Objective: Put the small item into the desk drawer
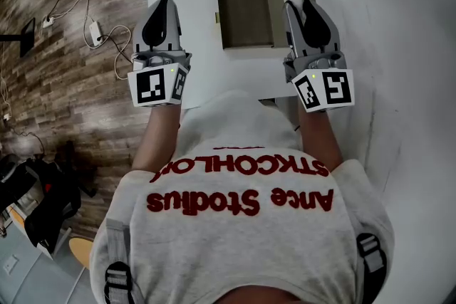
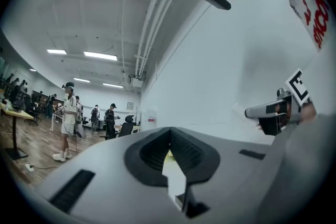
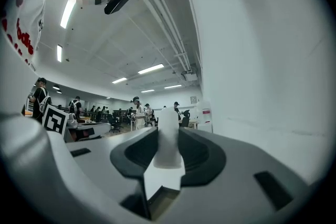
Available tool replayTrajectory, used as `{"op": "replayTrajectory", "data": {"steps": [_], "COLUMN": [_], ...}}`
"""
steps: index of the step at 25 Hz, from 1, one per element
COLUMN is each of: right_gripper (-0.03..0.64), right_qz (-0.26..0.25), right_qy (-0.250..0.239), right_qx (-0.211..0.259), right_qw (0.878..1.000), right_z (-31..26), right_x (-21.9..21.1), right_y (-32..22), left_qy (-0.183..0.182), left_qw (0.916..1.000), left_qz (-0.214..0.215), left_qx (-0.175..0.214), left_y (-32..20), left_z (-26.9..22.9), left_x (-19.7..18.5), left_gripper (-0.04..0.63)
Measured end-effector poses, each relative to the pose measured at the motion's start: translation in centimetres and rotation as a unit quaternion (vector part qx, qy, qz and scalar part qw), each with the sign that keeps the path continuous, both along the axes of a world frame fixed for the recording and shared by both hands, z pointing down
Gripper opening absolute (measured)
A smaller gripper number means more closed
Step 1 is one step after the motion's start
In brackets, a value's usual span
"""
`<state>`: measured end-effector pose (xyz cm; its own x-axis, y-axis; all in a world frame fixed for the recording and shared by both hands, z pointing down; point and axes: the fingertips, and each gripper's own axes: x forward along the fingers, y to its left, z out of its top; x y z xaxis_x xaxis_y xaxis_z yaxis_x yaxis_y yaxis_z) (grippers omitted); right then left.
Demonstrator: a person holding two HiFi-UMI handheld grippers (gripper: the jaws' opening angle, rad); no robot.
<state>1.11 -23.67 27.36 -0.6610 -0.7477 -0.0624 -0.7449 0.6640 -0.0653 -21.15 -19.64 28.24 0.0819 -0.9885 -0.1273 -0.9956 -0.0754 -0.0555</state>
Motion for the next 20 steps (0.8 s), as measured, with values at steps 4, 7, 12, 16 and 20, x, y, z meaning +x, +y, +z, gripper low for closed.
{"op": "replayTrajectory", "data": {"steps": [4,7,12,16,20], "right_gripper": [0.124,0.124,0.124,0.124,0.124], "right_qz": [-0.005,-0.012,-0.017,-0.021,-0.032], "right_qy": [0.011,0.020,0.029,0.031,0.043], "right_qx": [-0.018,-0.036,-0.070,-0.109,-0.154], "right_qw": [1.000,0.999,0.997,0.993,0.987], "right_z": [1.0,2.0,4.6,6.6,9.9], "right_x": [-0.4,-0.6,-1.2,-1.8,-2.6], "right_y": [-0.4,-0.9,-2.1,-3.2,-4.2], "left_qy": [0.006,0.010,0.017,0.022,0.025], "left_qw": [0.9999,0.9997,0.9990,0.9979,0.9965], "left_qz": [0.000,0.003,0.002,-0.001,-0.004], "left_qx": [-0.010,-0.020,-0.042,-0.060,-0.080], "left_y": [-0.4,-1.0,-1.9,-2.7,-3.3], "left_z": [0.9,1.6,3.6,5.0,7.0], "left_x": [-0.2,0.1,0.0,-0.3,-0.6], "left_gripper": [0.008,0.008,0.008,0.008,0.008]}}
